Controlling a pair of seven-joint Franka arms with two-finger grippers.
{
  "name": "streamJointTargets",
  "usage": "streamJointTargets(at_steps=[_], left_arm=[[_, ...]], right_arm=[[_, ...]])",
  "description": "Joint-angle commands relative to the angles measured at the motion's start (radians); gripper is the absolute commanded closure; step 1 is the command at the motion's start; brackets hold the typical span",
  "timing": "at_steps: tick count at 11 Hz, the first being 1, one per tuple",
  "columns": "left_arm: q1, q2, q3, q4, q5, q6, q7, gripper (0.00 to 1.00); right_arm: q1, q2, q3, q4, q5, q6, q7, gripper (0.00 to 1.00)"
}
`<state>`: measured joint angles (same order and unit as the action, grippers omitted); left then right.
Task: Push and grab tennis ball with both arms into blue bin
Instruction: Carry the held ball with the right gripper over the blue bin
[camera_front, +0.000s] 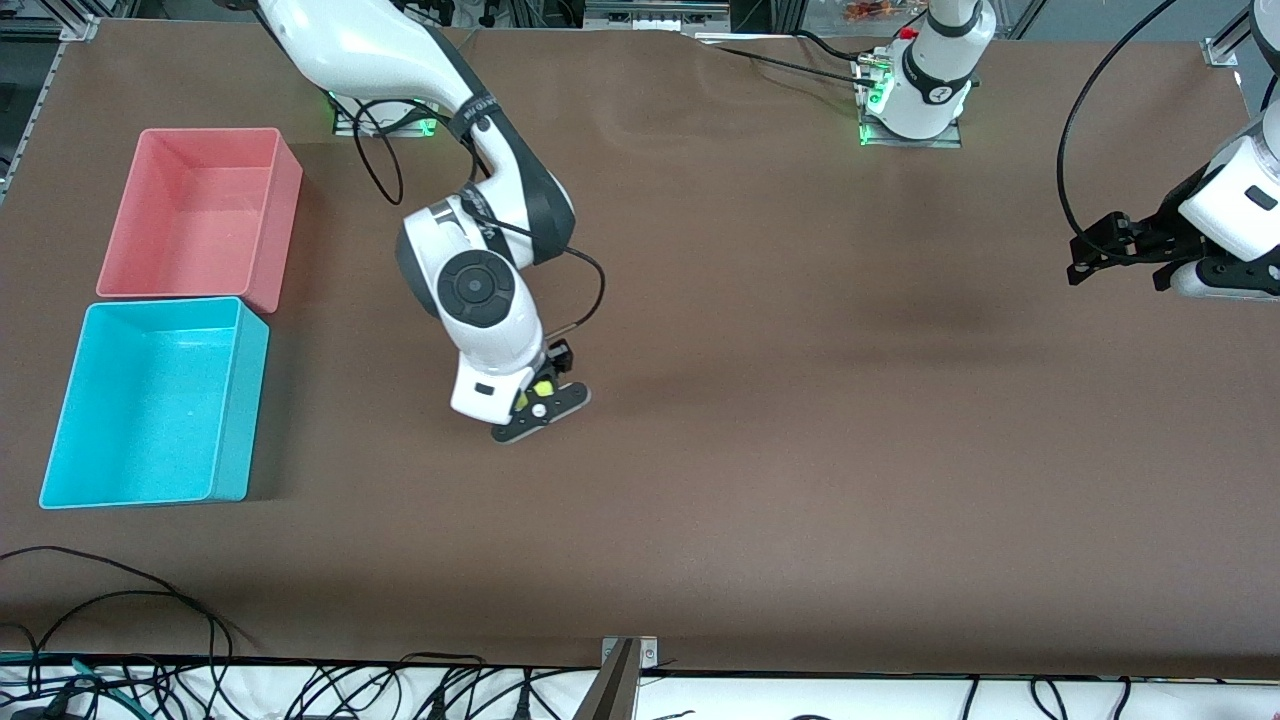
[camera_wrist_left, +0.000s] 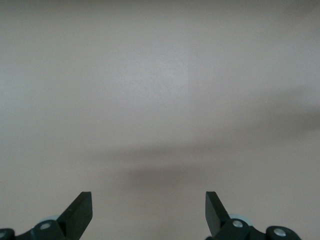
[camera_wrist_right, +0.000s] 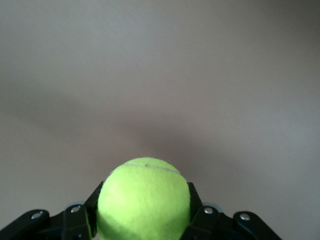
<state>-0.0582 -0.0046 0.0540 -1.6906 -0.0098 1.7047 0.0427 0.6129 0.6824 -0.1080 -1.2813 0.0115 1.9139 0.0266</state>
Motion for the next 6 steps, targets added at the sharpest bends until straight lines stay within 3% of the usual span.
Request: streamJointTargets(at_steps=[1,3,6], left_arm=[[0.003,-0.009,-0.002,-0.004,0.011,-0.010,0.000,0.00],[0.001,-0.008,-0.002,-0.003,0.013,-0.029,-0.001,0.00],[0.003,-0.008,0.001,0.009,0.025,-0.045,0.000,0.00]], right_arm=[[-0.001,-0.067,-0.062,-0.018,-0.001,-0.214,-0.075,0.74],[-0.011,-0.121,-0.107,-0.088,-0.013,-0.230,-0.166,0.74],[-0.057,-0.248,-0.165,-0.290,-0.059,-0.158,-0.305,0.74]])
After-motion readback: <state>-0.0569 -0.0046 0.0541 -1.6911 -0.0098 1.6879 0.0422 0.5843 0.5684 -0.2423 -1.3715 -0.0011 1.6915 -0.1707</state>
